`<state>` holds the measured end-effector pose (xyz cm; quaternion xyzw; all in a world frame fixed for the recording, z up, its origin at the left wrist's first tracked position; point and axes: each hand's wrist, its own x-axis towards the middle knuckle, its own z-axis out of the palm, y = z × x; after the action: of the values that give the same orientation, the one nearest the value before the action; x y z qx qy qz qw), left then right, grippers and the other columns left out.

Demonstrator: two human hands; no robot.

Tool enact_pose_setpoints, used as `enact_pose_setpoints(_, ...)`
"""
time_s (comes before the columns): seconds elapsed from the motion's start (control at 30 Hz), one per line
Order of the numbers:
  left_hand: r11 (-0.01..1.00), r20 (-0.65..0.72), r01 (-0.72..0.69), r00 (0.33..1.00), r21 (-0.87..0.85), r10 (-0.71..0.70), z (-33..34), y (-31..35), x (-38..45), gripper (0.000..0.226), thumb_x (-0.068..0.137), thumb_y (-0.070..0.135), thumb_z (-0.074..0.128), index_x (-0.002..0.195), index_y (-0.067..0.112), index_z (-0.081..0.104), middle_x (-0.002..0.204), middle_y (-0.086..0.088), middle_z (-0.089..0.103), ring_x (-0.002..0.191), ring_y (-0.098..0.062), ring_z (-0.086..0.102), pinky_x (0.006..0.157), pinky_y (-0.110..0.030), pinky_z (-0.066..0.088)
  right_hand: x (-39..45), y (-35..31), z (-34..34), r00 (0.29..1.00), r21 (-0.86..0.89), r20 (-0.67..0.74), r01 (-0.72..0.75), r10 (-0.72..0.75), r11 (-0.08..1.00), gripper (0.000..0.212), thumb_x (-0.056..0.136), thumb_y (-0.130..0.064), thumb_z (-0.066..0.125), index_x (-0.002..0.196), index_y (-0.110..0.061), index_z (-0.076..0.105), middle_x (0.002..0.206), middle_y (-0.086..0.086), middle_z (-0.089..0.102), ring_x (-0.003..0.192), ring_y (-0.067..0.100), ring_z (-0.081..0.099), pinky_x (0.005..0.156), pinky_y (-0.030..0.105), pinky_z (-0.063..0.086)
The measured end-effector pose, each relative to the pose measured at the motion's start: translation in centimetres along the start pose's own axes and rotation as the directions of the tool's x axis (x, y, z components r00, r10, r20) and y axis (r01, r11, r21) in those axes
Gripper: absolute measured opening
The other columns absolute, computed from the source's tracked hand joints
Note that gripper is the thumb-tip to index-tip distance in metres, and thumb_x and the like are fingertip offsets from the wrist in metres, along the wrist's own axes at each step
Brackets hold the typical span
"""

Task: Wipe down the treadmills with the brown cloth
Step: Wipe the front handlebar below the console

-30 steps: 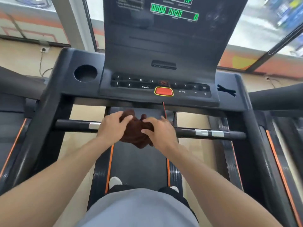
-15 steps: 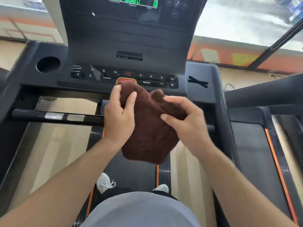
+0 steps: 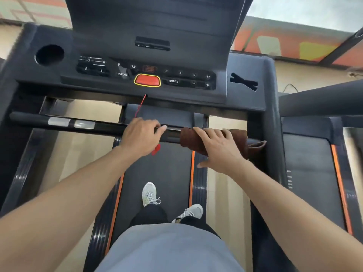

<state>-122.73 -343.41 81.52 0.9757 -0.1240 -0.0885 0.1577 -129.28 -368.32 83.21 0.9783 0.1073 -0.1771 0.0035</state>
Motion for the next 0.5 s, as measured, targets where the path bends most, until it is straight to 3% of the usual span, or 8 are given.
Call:
enact_pose_setpoints(0.07, 0.998, -0.002, -0.054, 0.999, -0.032, 0.054, 0.2, -1.9, 0.3, 0.046, 0.104, 0.048, 0.04, 0.106, 0.016, 0.073, 0.104, -0.01, 0.075, 0.11, -0.035, 0.061, 0.106, -0.04, 0.037, 2.1, -1.1, 0.1, 0.998, -0.032, -0.058, -0.019, 0.017, 0.999, 0.078, 0.077, -0.057, 0.078, 0.141, -0.028, 0.043, 0.127, -0.001, 0.062, 0.115, 0.027, 0.061, 0.091, 0.042, 0.042)
enact_pose_setpoints(0.13, 0.986, -0.029, -0.159, 0.987, -0.057, 0.157, 0.2, -2.8, 0.0, 0.045, 0.101, 0.042, 0.041, 0.116, 0.011, 0.071, 0.113, -0.01, 0.074, 0.118, -0.032, 0.061, 0.12, -0.038, 0.027, 3.9, -2.3, -0.4, 0.994, 0.018, -0.109, 0.007, -0.005, 1.0, 0.044, 0.085, -0.053, 0.067, 0.117, -0.027, 0.052, 0.107, -0.004, 0.069, 0.097, 0.027, 0.069, 0.074, 0.037, 0.04)
enact_pose_setpoints(0.27, 0.937, -0.172, -0.344, 0.928, -0.06, 0.33, -0.5, -4.5, -1.5, 0.051, 0.096, 0.02, 0.062, 0.144, 0.005, 0.051, 0.145, -0.009, 0.056, 0.147, -0.028, 0.038, 0.128, -0.045, 0.012, 7.4, -7.3, -1.4, 0.993, 0.106, -0.077, 0.094, -0.086, 0.99, 0.045, 0.084, -0.063, 0.062, 0.108, -0.027, 0.053, 0.099, -0.007, 0.072, 0.087, 0.026, 0.07, 0.069, 0.036, 0.043)
enact_pose_setpoints(0.33, 0.964, -0.212, -0.24, 0.954, -0.114, 0.213, -0.8, -5.7, -2.0, 0.065, 0.094, 0.027, 0.068, 0.15, 0.006, 0.042, 0.153, -0.01, 0.048, 0.152, -0.027, 0.029, 0.127, -0.049, 0.012, 8.7, -9.5, -1.6, 0.993, 0.12, -0.062, 0.108, -0.101, 0.987, 0.047, 0.083, -0.063, 0.064, 0.11, -0.026, 0.054, 0.102, -0.005, 0.073, 0.09, 0.028, 0.07, 0.069, 0.035, 0.041)
enact_pose_setpoints(0.4, 0.985, -0.155, -0.076, 0.987, -0.153, 0.052, -0.7, -6.3, -2.1, 0.077, 0.095, 0.045, 0.063, 0.155, 0.009, 0.032, 0.157, -0.011, 0.042, 0.153, -0.026, 0.024, 0.127, -0.048, 0.008, 9.1, -10.2, -1.9, 0.993, 0.121, -0.061, 0.108, -0.101, 0.987, 0.045, 0.083, -0.061, 0.064, 0.111, -0.027, 0.055, 0.103, -0.004, 0.073, 0.091, 0.03, 0.07, 0.069, 0.035, 0.04)
enact_pose_setpoints(0.5, 0.995, -0.115, 0.017, 0.993, -0.101, -0.029, 0.1, -5.6, -1.8, 0.077, 0.098, 0.056, 0.049, 0.158, 0.012, 0.026, 0.157, -0.01, 0.044, 0.151, -0.021, 0.032, 0.127, -0.051, 0.002, 8.3, -8.6, -2.2, 0.998, 0.129, 0.021, 0.052, -0.055, 0.99, 0.04, 0.081, -0.058, 0.062, 0.11, -0.031, 0.054, 0.09, -0.009, 0.068, 0.085, 0.027, 0.07, 0.073, 0.036, 0.05)
